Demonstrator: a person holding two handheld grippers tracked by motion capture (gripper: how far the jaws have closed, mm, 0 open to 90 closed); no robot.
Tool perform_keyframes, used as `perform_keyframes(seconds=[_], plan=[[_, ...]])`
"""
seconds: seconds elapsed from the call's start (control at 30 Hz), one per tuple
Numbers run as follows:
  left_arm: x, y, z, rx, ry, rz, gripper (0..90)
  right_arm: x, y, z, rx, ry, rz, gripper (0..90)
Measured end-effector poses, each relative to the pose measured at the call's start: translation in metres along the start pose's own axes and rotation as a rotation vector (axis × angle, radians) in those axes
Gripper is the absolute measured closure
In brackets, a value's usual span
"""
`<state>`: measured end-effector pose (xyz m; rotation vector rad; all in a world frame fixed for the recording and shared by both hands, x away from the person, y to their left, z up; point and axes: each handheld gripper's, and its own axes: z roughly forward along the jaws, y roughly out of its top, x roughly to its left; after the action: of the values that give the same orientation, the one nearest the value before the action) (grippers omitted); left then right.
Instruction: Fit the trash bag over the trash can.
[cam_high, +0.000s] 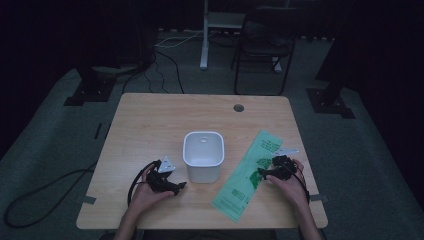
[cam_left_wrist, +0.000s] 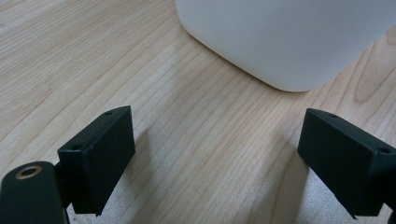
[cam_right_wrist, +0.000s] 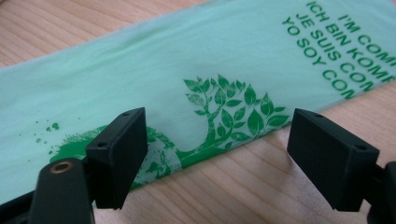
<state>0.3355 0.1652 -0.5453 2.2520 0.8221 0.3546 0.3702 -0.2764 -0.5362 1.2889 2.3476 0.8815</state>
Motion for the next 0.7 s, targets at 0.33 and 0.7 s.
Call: perform_keyframes(seconds=[0.33,0.7], plan=[[0.000,0.000,0.000,0.000,0.000,0.000,11.5,0.005,0.002,0.002,0.013,0.023,0.025,19.6],[0.000,0.000,0.000,0.000,0.000,0.000,11.5,0.023,0.014,0.016,0.001,0.019,-0.017,17.7]])
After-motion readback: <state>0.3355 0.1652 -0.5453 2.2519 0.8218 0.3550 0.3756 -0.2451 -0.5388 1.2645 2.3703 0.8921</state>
